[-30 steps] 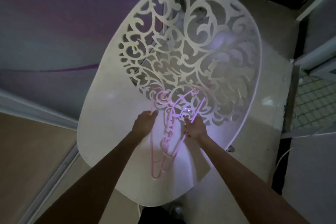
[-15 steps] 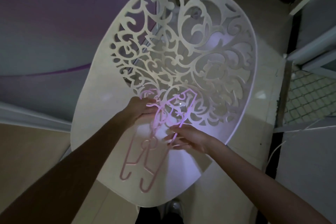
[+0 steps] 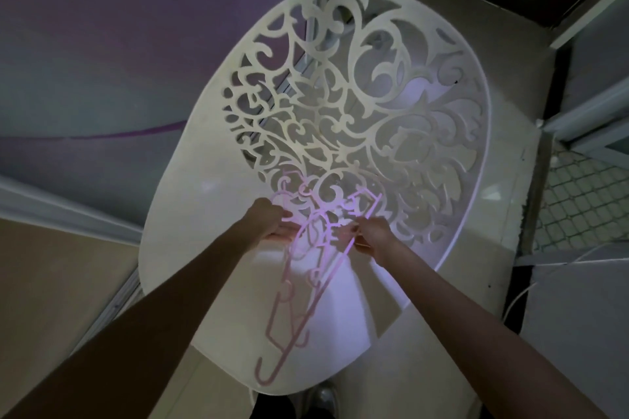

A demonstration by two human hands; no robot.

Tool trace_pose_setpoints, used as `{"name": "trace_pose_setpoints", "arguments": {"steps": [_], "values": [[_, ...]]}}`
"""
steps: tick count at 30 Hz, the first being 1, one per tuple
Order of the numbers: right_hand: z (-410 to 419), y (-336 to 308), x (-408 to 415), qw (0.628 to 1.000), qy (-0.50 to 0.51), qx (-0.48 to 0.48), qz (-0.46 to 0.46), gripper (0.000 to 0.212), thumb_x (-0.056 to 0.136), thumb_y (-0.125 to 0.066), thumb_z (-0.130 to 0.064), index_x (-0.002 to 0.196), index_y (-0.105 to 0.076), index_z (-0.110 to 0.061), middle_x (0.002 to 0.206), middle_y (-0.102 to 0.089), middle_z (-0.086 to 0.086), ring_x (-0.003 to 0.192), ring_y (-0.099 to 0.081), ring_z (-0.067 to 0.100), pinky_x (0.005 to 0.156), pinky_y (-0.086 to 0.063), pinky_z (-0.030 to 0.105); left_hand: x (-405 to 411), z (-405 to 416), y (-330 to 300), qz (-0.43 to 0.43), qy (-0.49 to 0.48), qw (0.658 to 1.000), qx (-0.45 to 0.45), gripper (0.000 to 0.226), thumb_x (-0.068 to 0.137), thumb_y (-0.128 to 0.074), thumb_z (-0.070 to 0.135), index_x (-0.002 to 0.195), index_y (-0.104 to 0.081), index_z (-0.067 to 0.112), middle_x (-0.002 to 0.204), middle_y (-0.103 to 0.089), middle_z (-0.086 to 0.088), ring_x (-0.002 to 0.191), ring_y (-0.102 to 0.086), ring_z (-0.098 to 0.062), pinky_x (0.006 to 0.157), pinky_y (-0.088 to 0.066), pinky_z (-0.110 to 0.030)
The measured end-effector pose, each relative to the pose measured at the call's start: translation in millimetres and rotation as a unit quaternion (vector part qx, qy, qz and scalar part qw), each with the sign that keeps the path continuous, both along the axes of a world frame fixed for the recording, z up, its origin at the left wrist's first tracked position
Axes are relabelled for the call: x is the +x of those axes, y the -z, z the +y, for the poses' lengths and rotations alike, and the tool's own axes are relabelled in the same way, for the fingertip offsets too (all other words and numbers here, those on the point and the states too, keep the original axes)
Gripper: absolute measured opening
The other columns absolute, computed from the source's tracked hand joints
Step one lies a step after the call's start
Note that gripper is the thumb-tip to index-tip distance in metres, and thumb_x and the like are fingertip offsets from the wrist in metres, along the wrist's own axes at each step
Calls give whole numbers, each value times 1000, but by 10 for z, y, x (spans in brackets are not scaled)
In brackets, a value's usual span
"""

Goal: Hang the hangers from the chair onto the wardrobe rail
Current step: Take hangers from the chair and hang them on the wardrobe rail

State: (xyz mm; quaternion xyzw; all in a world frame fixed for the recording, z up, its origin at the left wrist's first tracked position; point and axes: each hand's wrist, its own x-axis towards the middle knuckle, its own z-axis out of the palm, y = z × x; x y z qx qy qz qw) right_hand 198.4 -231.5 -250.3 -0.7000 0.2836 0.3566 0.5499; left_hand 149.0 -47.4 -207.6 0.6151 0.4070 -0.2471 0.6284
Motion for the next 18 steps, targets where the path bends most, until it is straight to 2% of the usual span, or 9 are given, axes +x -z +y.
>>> {"name": "trace_pose_setpoints", "arguments": {"steps": [3,6,7,9,11,13,15,16,18], "values": [[-26,119,16,995,-59,-75,-12,23,96,-37,-6,80,-53,-6,59,-60,10,35,-58,12,37,-44,17,-112,-49,108,5,18,1000,-14,18,98,-38,6,98,-54,-2,73,-67,-12,44,-64,-10,45,-54,-20],[-13,91,74,983,-138,-119,6,23,94,-38,-4,74,-50,-7,40,-59,2,32,-56,13,40,-44,18,-185,14,182,-4,8,1000,-18,23,98,-40,11,85,-58,5,53,-68,0,42,-64,-7,45,-53,-17],[-10,77,86,976,-172,-129,16,23,93,-41,-6,72,-52,-6,42,-60,3,33,-57,13,42,-45,19,-212,61,187,-6,11,1000,-17,24,98,-40,11,84,-59,7,50,-67,2,41,-64,-7,45,-53,-17],[12,37,83,961,-241,-135,27,22,91,-51,-15,74,-59,-3,61,-66,11,46,-61,18,49,-49,22,-268,193,165,-17,15,1000,-16,23,98,-42,11,84,-61,8,48,-67,4,42,-65,-7,45,-54,-17],[49,16,32,956,-273,-102,13,24,89,-59,-24,82,-65,-2,76,-69,14,58,-64,21,59,-51,27,-323,366,125,-29,11,999,-6,22,98,-44,11,85,-61,9,54,-69,2,42,-65,-6,43,-53,-17],[126,-54,-75,956,-289,-52,4,22,91,-58,-24,81,-65,-6,71,-69,7,54,-65,13,53,-48,19,-388,554,69,-26,6,999,24,25,99,-44,12,80,-61,11,66,-67,-1,42,-65,-4,41,-51,-15],[229,-157,-211,958,-287,11,15,23,94,-54,-21,79,-63,-6,61,-68,0,45,-63,6,43,-44,11,-472,725,24,-14,-12,998,54,28,99,-42,14,78,-61,13,64,-68,0,41,-64,-3,41,-51,-15],[281,-218,-271,957,-289,31,15,24,95,-52,-22,80,-62,-6,62,-68,0,43,-63,6,42,-44,10,-509,789,14,-5,-27,998,62,28,100,-41,16,79,-60,12,61,-69,1,43,-65,-5,41,-51,-16],[387,-339,-368,949,-312,43,2,30,95,-50,-34,87,-60,-7,73,-67,3,49,-65,9,47,-50,14,-603,895,-6,8,-95,994,59,28,100,-38,18,81,-58,11,66,-68,-4,48,-66,-13,41,-52,-19]]}}
